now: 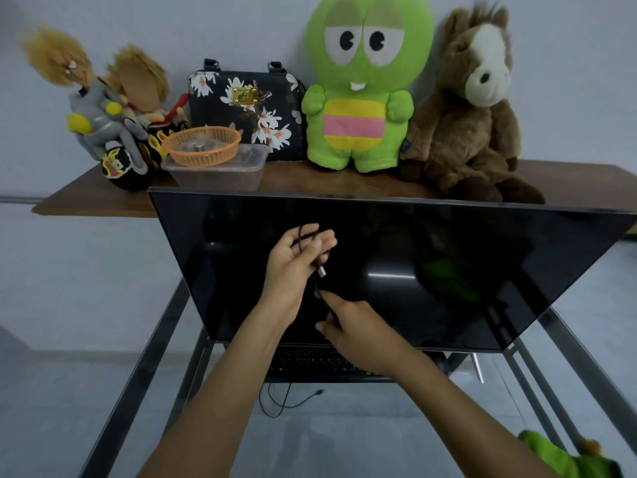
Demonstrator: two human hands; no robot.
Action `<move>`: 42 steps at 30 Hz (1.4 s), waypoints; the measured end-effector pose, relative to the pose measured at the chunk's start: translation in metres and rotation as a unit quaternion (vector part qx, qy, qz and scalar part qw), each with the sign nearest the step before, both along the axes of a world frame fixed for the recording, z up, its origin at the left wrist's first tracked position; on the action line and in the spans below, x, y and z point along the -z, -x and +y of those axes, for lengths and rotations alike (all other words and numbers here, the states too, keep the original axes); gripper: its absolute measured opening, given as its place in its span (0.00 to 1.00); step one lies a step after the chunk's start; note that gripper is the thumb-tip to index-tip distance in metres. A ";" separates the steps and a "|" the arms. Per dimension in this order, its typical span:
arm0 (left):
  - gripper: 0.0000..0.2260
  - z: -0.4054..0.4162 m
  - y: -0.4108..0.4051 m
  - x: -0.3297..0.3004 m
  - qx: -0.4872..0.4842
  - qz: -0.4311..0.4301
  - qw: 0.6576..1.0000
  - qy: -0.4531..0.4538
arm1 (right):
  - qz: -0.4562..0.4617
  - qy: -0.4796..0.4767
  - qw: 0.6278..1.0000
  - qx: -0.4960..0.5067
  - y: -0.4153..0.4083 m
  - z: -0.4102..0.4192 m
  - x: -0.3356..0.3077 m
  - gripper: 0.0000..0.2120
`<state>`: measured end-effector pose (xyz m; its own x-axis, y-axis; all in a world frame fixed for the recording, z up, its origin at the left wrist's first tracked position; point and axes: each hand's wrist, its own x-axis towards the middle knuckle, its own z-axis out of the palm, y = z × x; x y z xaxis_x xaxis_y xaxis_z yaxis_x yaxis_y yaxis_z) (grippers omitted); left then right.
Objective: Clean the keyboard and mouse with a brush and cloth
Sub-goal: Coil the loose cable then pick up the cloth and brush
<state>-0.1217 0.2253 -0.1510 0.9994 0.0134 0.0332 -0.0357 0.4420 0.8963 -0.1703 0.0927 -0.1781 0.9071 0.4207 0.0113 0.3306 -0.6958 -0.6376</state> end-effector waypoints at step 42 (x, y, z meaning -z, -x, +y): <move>0.12 0.022 0.028 -0.044 0.329 0.070 0.927 -0.164 | 0.108 -0.259 0.960 -0.010 -0.015 -0.045 -0.066 0.10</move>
